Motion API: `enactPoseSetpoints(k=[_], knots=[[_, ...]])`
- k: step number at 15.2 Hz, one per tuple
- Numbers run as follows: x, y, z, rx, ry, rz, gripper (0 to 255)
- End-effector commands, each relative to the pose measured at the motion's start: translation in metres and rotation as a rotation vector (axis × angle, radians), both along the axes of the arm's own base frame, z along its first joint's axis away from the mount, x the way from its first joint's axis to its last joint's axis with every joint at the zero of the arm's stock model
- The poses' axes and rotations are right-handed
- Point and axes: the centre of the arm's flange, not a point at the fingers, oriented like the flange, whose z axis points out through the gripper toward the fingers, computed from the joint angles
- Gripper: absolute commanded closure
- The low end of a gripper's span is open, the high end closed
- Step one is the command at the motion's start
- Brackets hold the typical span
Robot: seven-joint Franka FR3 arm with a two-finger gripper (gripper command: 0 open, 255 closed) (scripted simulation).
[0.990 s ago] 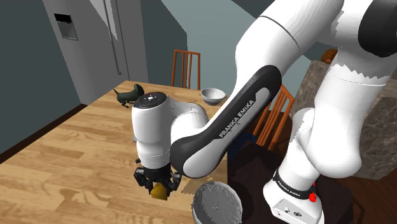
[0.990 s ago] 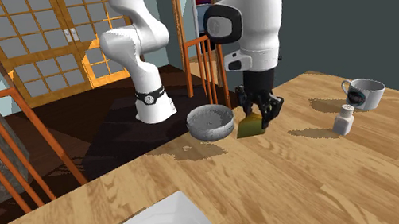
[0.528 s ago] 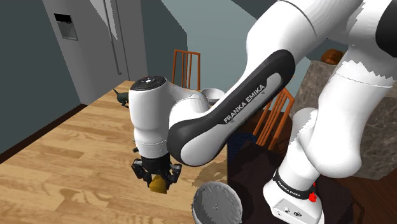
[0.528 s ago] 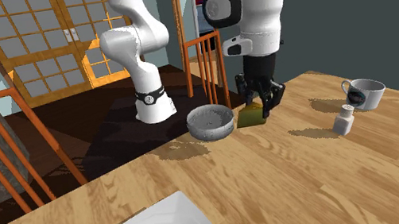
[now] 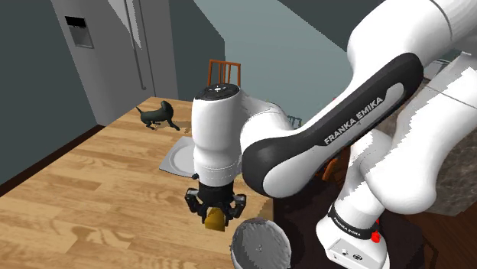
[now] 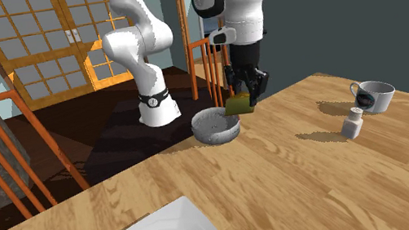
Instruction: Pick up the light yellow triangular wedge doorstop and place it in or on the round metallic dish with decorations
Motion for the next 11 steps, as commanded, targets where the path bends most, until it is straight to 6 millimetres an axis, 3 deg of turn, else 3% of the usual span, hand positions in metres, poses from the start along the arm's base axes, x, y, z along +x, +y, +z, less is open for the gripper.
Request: enactPoseSetpoints(k=[1, 4, 11], knots=[[-0.021, -0.016, 0.003, 0.001, 0.0, -0.001, 255], [-0.061, -0.043, 0.009, 0.001, 0.0, -0.001, 255], [-0.061, -0.043, -0.028, 0.001, 0.0, -0.001, 255]])
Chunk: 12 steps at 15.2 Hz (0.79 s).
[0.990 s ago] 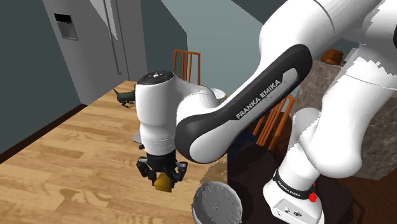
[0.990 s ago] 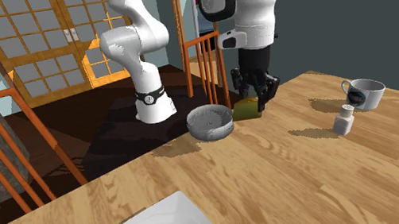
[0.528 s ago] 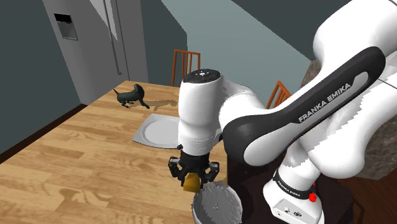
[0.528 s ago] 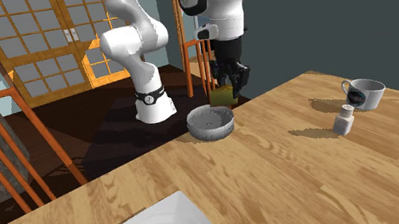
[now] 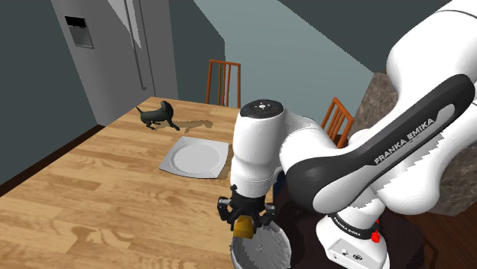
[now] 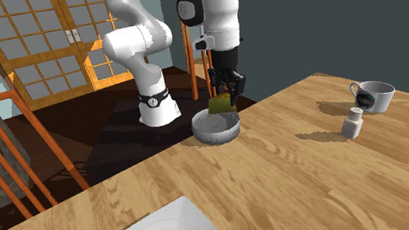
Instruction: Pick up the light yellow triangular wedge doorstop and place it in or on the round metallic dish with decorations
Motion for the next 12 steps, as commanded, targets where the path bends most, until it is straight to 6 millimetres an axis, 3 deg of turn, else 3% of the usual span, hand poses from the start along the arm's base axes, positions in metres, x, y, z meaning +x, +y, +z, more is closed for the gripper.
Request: enactPoseSetpoints(k=[1, 9, 12], knots=[[-0.001, 0.0, -0.01, 0.001, -0.001, 0.0, 255], [-0.001, 0.0, -0.053, 0.001, -0.001, 0.0, 255], [-0.001, 0.0, -0.056, 0.001, -0.001, 0.0, 255]])
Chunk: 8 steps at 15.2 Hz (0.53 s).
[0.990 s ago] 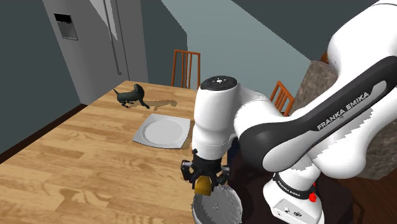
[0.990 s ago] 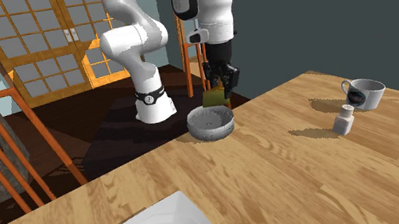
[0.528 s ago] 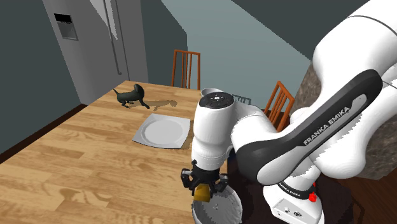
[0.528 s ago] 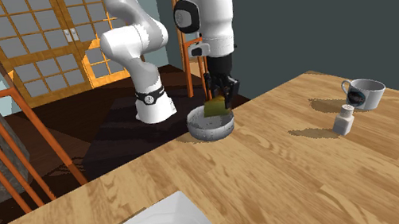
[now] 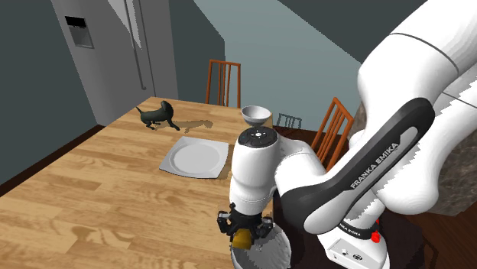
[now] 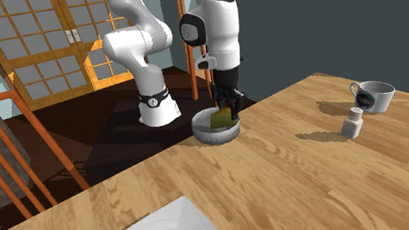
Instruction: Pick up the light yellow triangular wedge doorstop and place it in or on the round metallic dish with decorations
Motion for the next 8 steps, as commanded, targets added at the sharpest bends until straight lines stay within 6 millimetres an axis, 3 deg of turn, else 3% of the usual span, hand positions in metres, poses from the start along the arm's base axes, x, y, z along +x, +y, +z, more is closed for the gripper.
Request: enactPoseSetpoints(k=[1, 6, 7, 8], knots=[[0.0001, -0.0001, -0.0011, 0.0, 0.0, 0.0, 255], [0.0001, 0.0, -0.0011, 0.0, 0.0, 0.0, 255], [0.0, 0.0, -0.001, 0.0, 0.0, 0.0, 0], [0.0, 0.0, -0.001, 0.0, 0.0, 0.0, 0]])
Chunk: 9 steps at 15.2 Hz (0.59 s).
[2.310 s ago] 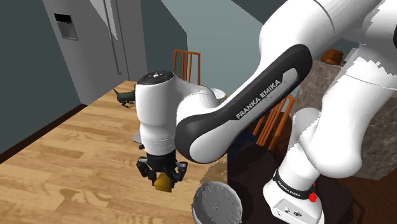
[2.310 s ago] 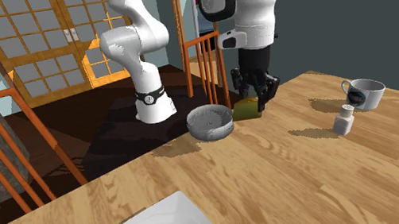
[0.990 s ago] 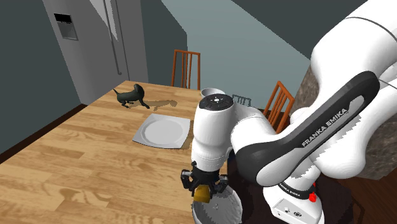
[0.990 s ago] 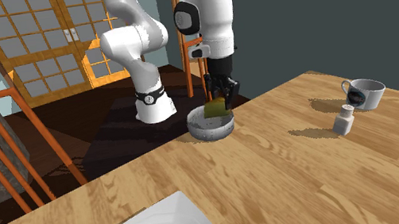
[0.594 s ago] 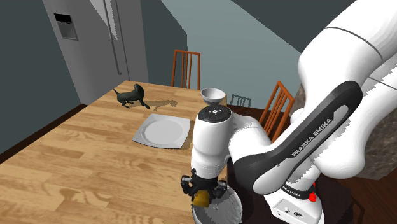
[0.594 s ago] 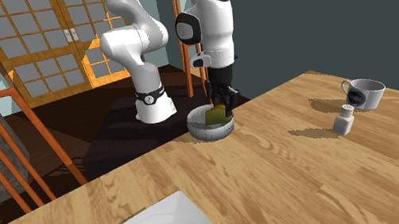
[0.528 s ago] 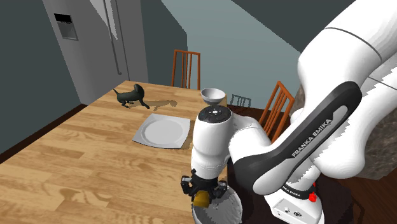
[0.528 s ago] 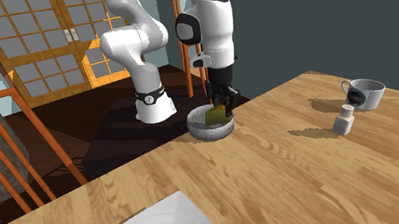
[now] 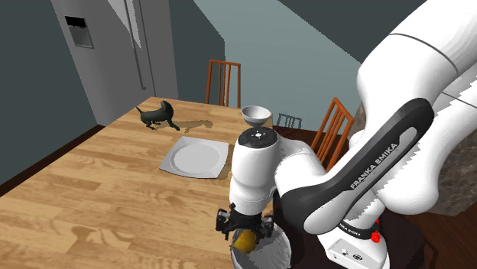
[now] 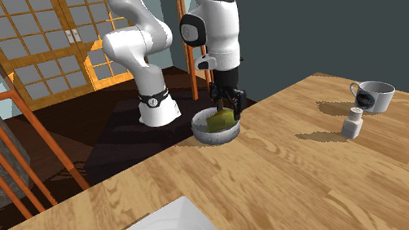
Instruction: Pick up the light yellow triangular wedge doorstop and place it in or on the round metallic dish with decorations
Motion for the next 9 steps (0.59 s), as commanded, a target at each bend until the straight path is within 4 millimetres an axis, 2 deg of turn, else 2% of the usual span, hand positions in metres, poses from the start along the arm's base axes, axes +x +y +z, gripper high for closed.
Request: enactPoseSetpoints(k=[1, 4, 8, 9], knots=[[0.0, 0.0, 0.0, 0.0, 0.0, 0.0, 0], [0.0, 0.0, 0.0, 0.0, 0.0, 0.0, 0], [0.0, 0.0, 0.05, 0.0, 0.0, 0.0, 0], [0.0, 0.0, 0.05, 0.0, 0.0, 0.0, 0]])
